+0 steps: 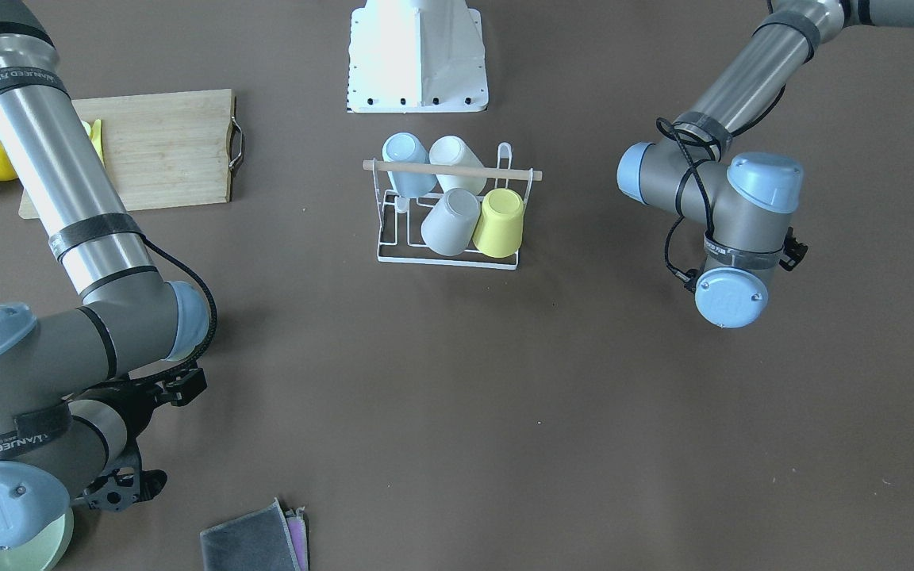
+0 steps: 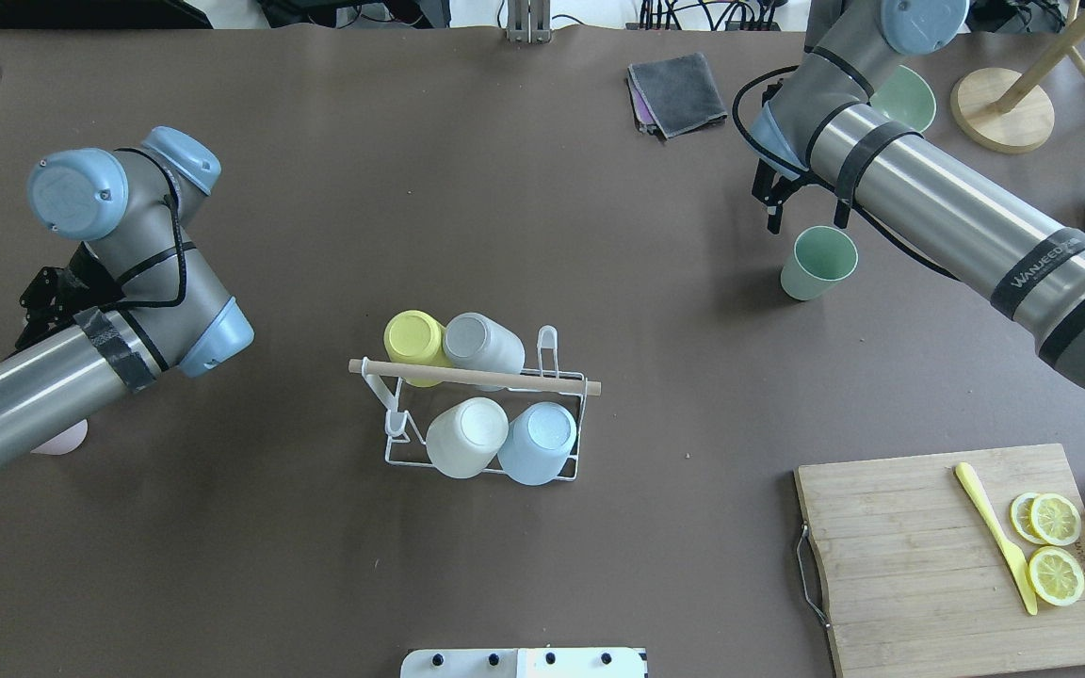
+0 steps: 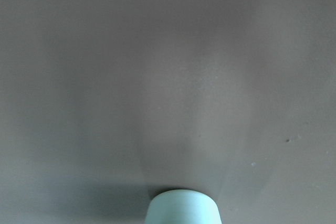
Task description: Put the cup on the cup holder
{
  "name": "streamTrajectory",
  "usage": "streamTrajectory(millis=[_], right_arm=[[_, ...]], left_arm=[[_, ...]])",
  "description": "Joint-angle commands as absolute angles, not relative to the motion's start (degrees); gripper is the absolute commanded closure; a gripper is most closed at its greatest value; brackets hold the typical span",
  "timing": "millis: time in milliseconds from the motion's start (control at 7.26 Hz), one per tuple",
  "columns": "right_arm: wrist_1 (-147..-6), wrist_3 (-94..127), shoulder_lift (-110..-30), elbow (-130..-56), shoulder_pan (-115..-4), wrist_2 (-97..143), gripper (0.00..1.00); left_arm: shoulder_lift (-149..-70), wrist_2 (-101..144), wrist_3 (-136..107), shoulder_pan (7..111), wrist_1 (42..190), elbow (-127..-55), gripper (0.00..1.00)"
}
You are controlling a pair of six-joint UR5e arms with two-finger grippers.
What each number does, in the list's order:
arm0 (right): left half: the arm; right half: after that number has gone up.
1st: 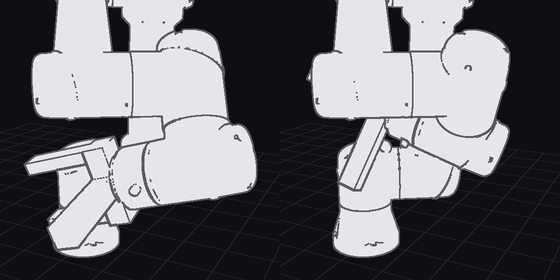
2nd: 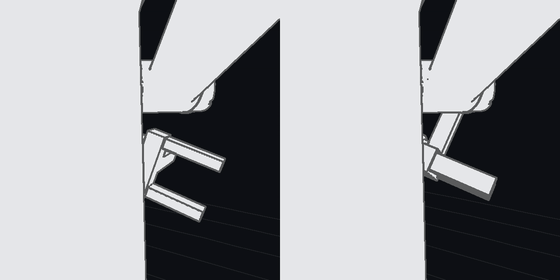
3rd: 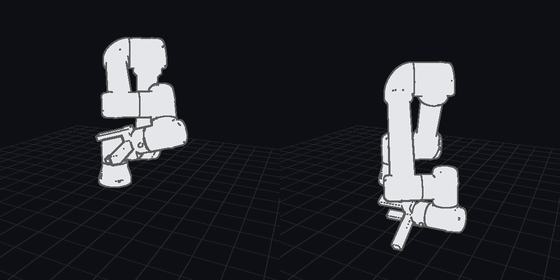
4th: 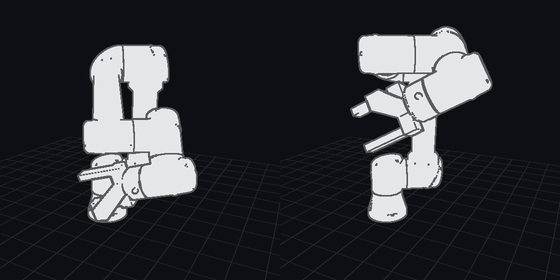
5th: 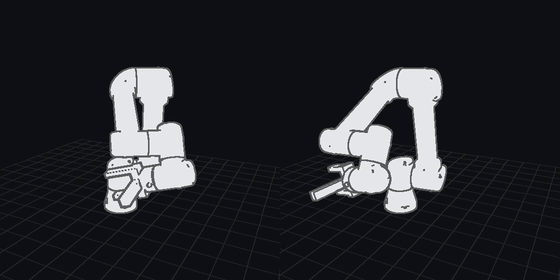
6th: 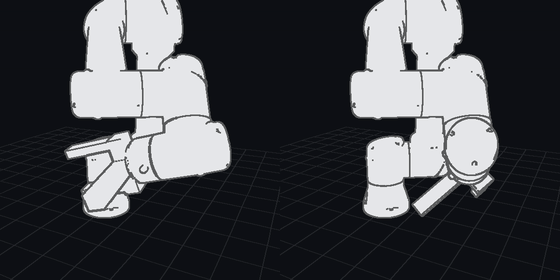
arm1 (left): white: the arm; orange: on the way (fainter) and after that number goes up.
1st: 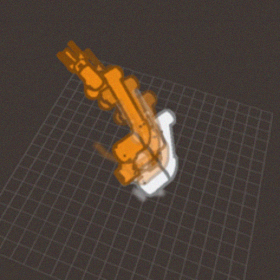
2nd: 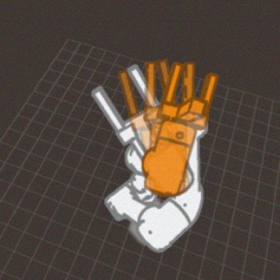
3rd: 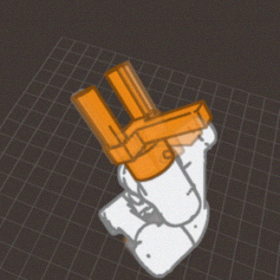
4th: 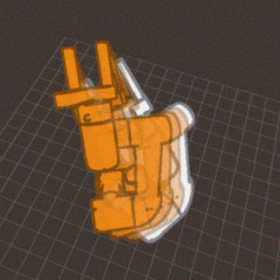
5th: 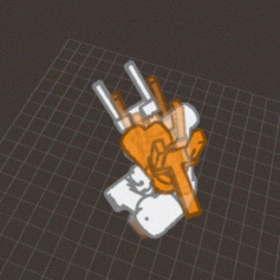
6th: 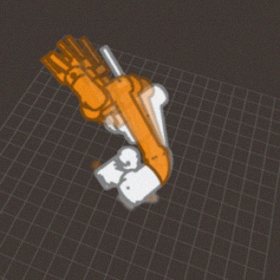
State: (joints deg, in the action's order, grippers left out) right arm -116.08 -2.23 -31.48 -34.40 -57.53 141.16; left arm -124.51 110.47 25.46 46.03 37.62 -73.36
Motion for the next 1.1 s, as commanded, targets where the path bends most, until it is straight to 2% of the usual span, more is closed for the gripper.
streamTrajectory(millis=[0, 276, 964], right_arm=[[-117.25, -4.39, -30.94, -31.66, -57.04, 140.71, 0.0], [-117.25, -4.4, -29.19, -28.58, -56.78, 141.41, 0.0], [-117.33, -4.31, -27.16, -24.35, -55.64, 141.42, 0.0]], left_arm=[[-125.33, 110.21, 25.58, 45.35, 37.88, -72.6, 0.03], [-125.59, 110.3, 25.66, 43.34, 37.36, -72.34, 0.08], [-125.33, 106.27, 25.66, 41.92, 34.73, -71.72, 0.06]])
